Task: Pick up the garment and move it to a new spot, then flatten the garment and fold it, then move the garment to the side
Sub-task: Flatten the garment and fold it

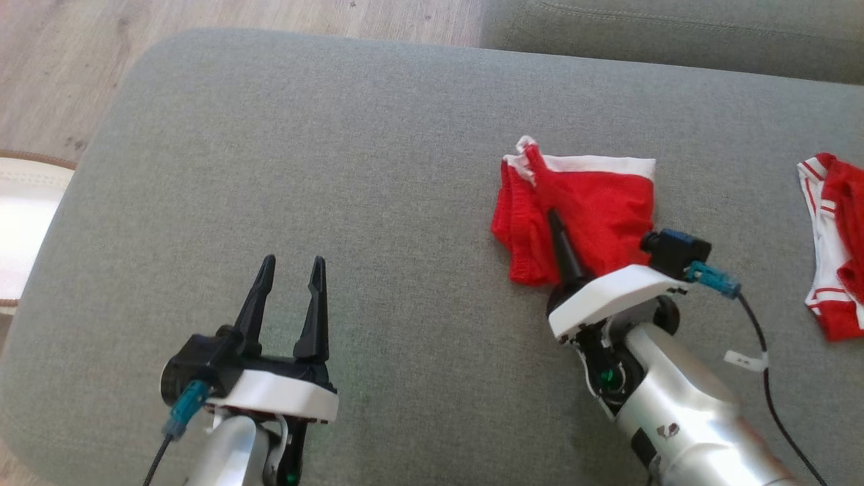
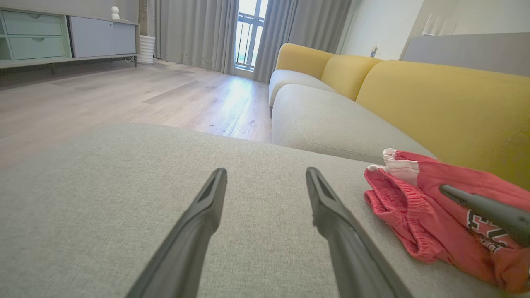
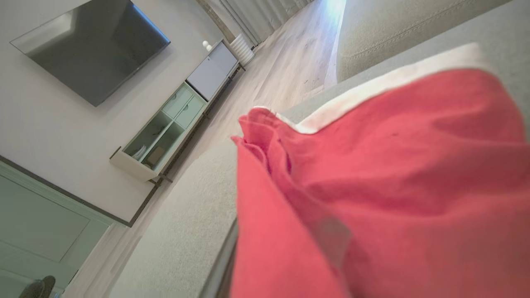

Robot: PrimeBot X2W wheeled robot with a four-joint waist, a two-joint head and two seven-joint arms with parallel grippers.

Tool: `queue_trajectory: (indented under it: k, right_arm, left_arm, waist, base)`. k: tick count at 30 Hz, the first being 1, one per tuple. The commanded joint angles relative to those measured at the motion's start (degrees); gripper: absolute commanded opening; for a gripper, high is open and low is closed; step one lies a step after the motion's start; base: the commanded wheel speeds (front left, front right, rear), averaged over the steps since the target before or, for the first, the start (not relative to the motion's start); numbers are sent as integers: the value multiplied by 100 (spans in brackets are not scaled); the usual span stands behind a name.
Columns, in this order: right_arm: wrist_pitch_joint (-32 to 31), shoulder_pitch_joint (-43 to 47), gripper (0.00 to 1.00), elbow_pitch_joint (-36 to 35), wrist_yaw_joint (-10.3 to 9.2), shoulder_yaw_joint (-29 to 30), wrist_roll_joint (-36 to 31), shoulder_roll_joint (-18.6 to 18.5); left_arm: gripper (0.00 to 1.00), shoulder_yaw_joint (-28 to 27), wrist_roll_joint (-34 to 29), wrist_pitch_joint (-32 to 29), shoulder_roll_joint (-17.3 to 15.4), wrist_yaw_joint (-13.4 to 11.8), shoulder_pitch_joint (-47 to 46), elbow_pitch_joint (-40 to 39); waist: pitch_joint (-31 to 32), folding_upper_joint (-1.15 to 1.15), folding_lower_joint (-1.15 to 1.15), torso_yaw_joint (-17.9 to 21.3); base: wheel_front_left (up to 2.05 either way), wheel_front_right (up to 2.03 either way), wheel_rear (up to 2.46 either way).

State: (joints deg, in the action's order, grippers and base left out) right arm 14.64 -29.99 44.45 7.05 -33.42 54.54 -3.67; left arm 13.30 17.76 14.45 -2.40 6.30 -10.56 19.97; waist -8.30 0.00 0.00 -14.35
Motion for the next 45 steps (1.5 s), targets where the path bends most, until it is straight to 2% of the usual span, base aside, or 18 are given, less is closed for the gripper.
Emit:
queue_trajectory:
  k: [1, 11, 14, 17, 20, 23, 28, 31, 34, 38, 45]
  right_arm:
    - [36, -164, 100, -115, 44, -233, 114, 80]
    - [-5, -354, 100, -210, 44, -1384, 667, 80]
    - [5, -443, 100, -237, 44, -1521, 747, 80]
    - [23, -529, 100, -208, 44, -1393, 685, 80]
    - [32, -613, 100, -195, 44, -903, 258, 79]
    - [34, -552, 100, -337, 44, -119, -611, -4]
    - [35, 44, 100, -961, 44, 1474, -2137, -38]
    - [35, 493, 100, -1463, 44, 2158, -2869, 25]
    - [35, 888, 100, -1887, 44, 2560, -3537, 61]
    - [35, 1304, 100, -2333, 44, 2842, -3923, 76]
    - [35, 1747, 100, -2657, 44, 2952, -3874, 78]
  left_arm:
    - [100, -197, 27, 55, -48, -15, -60, -175]
    - [100, -240, -199, 55, -170, -67, -71, -283]
    - [100, -279, -131, 55, -144, -70, -55, -338]
    - [100, -278, -185, 55, -129, -72, -59, -467]
    - [100, -295, -195, 55, -113, -84, -36, -583]
    - [100, -313, -215, 55, -102, -90, -28, -718]
    - [100, -362, -209, 55, -88, -70, -46, -963]
    - [100, -368, -224, 55, -80, -58, -54, -1045]
    - [100, -348, -246, 55, -73, -47, -52, -1075]
    - [100, -356, -244, 55, -65, -32, -25, -1085]
    - [100, -376, -181, 55, -55, 23, 87, -979]
  waist:
    - [-6, 0, 0, 26]
    - [28, 0, 0, 242]
    - [63, 0, 0, 376]
    - [107, 0, 0, 512]
    - [139, 0, 0, 684]
    - [153, 0, 0, 861]
    - [157, 0, 0, 1109]
    - [138, 0, 0, 1237]
    - [120, 0, 0, 1343]
    - [103, 0, 0, 1425]
    - [95, 0, 0, 1471]
  base:
    - [0, 0, 0]
    - [0, 0, 0]
    - [0, 0, 0]
    - [0, 0, 0]
    - [0, 0, 0]
    - [0, 0, 0]
    - [0, 0, 0]
    - [0, 0, 0]
    - [0, 0, 0]
    - [0, 0, 0]
    - [0, 0, 0]
